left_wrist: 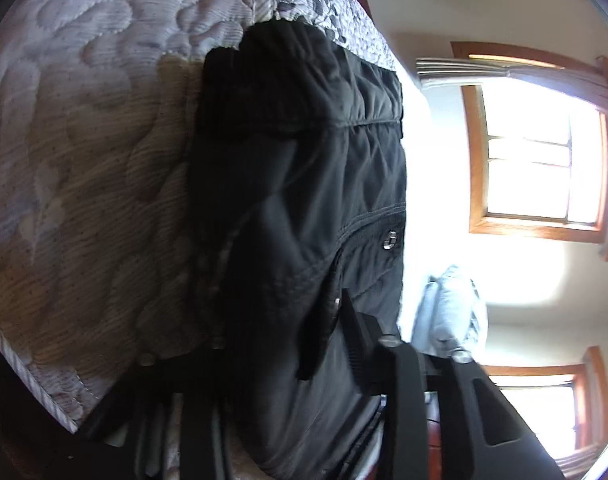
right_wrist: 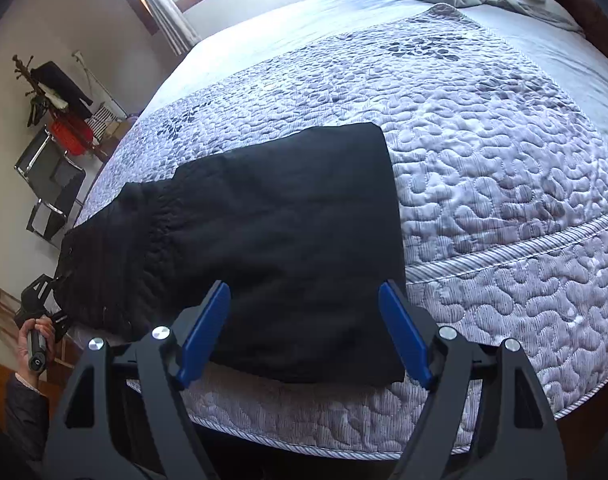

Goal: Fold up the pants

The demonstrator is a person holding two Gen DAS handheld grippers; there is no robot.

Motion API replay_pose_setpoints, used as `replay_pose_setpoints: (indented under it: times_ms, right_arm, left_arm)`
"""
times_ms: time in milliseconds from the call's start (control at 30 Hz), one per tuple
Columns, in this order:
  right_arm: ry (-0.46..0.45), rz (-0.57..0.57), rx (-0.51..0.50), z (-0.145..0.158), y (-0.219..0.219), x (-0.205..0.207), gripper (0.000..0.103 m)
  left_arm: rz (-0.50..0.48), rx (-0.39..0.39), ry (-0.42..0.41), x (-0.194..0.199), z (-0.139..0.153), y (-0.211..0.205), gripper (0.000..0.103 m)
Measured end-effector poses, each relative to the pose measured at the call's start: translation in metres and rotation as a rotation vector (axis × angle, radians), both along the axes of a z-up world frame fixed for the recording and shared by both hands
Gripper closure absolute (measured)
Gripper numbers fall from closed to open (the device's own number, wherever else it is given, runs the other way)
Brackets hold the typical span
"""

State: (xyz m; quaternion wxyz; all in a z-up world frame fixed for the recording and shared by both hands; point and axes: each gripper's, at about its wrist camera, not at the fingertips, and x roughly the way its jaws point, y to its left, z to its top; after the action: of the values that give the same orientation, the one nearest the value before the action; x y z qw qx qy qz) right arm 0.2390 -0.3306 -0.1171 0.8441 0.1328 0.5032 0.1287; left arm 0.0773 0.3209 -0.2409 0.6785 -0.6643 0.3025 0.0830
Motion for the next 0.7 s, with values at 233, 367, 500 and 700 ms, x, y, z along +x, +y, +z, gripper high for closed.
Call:
replay_pose_setpoints:
  times_ms: [233,367,500,700]
  right_arm:
    - [0.009,0.008,-0.009,-0.003,0.003,0.000,0.025]
    - [0.007,-0.003,-0.008,-0.001,-0.001,-0.001,0.023]
    - [0.009,-0.024,-0.002,-0.001,-0.007,-0.002,0.022]
    - [0.011,-0.049,0.011,-0.002,-0.014,-0.003,0.022]
  left_arm:
    - [-0.021,0.056,-0.046,-0.001,0.015,0.001,0.088]
    - [-0.011,0.043,-0.093,0.004,0.018,0.002,0.088]
    - [-0.033,0.089,-0.131,0.015,0.033,-0.003,0.088]
    - [-0.041,0.122,-0.171,0.028,0.049,-0.008,0.089]
